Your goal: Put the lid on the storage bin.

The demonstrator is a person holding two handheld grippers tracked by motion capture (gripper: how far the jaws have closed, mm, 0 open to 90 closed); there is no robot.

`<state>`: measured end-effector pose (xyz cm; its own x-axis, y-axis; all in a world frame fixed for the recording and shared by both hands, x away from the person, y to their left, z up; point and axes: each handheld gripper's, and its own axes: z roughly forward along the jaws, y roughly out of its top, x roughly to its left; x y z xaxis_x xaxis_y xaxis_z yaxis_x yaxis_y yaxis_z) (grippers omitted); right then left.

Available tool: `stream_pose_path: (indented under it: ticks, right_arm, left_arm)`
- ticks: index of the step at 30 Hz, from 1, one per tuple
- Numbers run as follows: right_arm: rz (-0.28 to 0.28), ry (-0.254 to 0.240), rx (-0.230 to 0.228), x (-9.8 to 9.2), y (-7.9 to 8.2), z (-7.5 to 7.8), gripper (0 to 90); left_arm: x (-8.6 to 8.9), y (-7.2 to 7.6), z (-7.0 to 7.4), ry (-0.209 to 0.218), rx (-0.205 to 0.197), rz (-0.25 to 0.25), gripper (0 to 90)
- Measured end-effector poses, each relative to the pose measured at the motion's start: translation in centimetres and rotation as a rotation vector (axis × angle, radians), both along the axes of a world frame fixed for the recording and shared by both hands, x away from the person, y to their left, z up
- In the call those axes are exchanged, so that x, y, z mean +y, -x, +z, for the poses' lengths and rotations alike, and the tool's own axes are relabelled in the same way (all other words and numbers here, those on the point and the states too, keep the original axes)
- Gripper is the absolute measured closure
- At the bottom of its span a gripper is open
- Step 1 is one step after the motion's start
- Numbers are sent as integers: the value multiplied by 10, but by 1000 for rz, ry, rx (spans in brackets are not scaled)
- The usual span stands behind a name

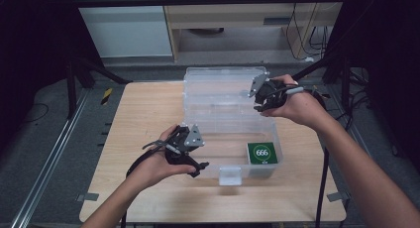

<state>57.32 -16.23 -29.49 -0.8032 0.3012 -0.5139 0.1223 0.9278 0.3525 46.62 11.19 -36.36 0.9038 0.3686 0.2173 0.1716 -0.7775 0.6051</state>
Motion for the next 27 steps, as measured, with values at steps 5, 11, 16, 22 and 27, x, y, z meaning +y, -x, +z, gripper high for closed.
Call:
stream_pose_path:
  ticks: [5, 11, 16, 22, 27]
  right_arm:
    - [46, 53, 18, 11, -8, -1, 523]
    - [62, 120, 46, 19, -22, -8, 636]
    - [94, 145, 65, 20, -24, -10, 719]
    - [112, 165, 59, 21, -26, -14, 771]
    - [118, 174, 62, 22, -27, -13, 777]
  left_arm:
    - [-3, 1, -4, -24, 29, -31, 52]
    - [-6, 0, -13, -89, 63, -78, 74]
    - [-8, -2, -20, -104, 98, -97, 142]
    - [-11, -5, -25, -140, 112, -98, 194]
    - [-12, -5, -28, -166, 153, -111, 291]
